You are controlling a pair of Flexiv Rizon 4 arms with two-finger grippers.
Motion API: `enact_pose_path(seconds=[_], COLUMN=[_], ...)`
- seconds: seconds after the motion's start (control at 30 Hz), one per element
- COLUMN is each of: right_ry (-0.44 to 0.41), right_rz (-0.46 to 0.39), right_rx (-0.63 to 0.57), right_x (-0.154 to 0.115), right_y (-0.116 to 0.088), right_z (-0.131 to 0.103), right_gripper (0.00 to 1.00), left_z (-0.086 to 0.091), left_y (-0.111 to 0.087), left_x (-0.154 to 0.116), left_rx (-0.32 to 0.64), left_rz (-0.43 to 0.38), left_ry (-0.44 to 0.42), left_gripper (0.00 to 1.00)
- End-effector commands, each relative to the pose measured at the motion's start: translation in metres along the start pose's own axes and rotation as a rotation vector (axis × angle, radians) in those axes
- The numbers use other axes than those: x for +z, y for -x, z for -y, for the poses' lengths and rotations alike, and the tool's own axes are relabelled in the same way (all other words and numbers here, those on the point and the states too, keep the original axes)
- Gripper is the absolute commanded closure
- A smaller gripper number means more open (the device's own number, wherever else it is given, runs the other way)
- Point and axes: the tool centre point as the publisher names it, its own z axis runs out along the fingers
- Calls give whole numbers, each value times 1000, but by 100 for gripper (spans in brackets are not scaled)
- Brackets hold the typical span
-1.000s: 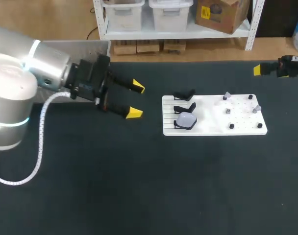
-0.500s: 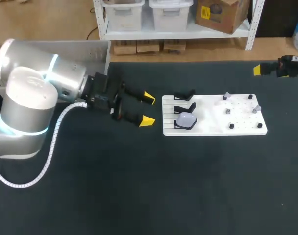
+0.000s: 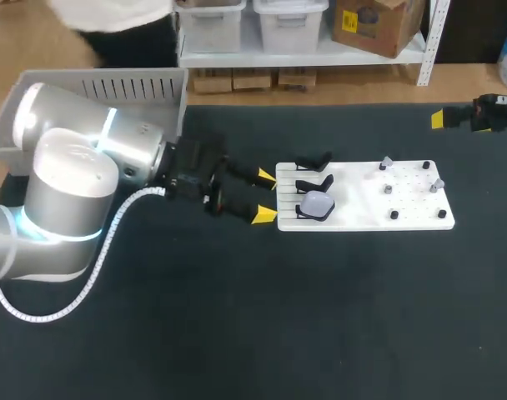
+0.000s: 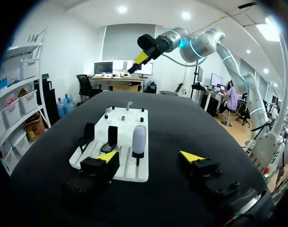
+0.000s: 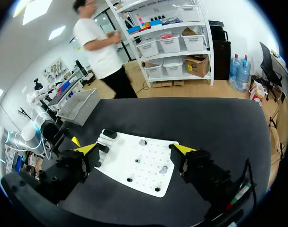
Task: Pick up each earbud case from the left stands, insert the matching earbuds, close the lid, and place the case in the box.
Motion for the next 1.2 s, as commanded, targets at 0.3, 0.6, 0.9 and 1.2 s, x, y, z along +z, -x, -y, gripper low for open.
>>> enact_pose_path(seconds=[0.3,0.6,0.9,1.2], right_ry=[-3,-3,-3,-3], right_rz=[0,0,0,0], right_rx=[0,0,0,0], right_x=[-1,-1,-1,-1], right_y=[0,0,0,0], right_z=[-1,-1,-1,-1], right_gripper=[0,0,0,0], left_z=[-23,-27,-25,-22], left_y=[-5,-3,-5,-4], left_x=[25,46,58,64], left_rx=[5,18,19,23], left_rz=[6,18,18,19], left_ry=[-27,-62,-88,-100], left_gripper=[0,8,14,23])
